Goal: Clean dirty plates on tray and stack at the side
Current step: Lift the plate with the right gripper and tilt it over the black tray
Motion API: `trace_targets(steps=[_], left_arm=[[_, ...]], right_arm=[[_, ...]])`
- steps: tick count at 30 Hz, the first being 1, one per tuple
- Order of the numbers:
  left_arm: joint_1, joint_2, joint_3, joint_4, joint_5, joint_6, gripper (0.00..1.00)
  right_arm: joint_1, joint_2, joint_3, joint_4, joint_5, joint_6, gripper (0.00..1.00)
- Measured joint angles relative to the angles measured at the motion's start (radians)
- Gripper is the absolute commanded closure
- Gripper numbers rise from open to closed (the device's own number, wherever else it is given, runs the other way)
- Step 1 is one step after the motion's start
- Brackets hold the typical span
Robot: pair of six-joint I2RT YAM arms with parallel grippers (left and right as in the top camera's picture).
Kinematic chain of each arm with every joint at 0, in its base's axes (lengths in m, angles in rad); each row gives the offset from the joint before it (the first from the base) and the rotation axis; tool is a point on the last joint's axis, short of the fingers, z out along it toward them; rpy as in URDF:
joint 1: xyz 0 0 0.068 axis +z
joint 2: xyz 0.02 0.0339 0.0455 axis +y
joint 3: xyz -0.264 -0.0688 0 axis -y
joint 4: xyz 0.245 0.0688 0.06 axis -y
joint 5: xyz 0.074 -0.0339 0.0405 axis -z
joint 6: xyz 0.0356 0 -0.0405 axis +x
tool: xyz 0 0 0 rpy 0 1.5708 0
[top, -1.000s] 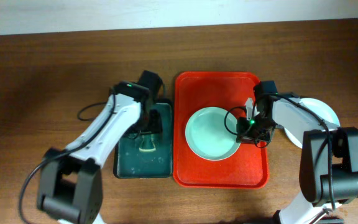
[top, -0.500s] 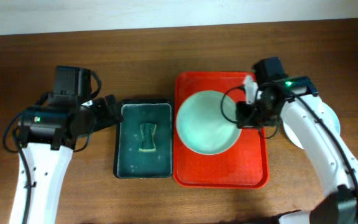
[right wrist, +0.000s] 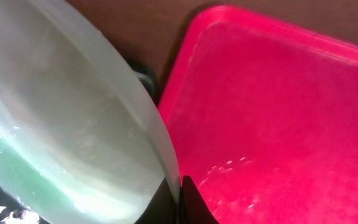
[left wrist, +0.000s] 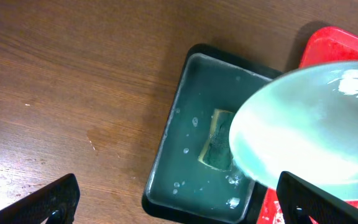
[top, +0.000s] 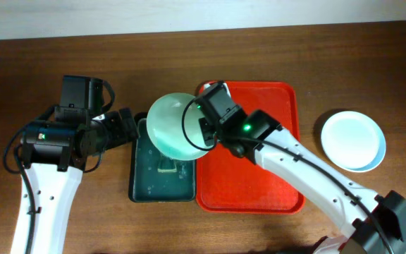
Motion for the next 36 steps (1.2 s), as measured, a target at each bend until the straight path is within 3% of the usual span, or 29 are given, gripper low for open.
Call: trace_targets(steps=[20, 36], left_arm=[[0.0, 0.0, 0.0, 0.0, 0.0, 0.0, 0.01], [0.0, 0.0, 0.0, 0.0, 0.0, 0.0, 0.01]], right_arm=[[0.319, 0.0, 0.0, 0.051, 0.615, -0.105, 0.96], [0.348, 0.0, 0.0, 0.054, 0.705, -0.108, 0.96]])
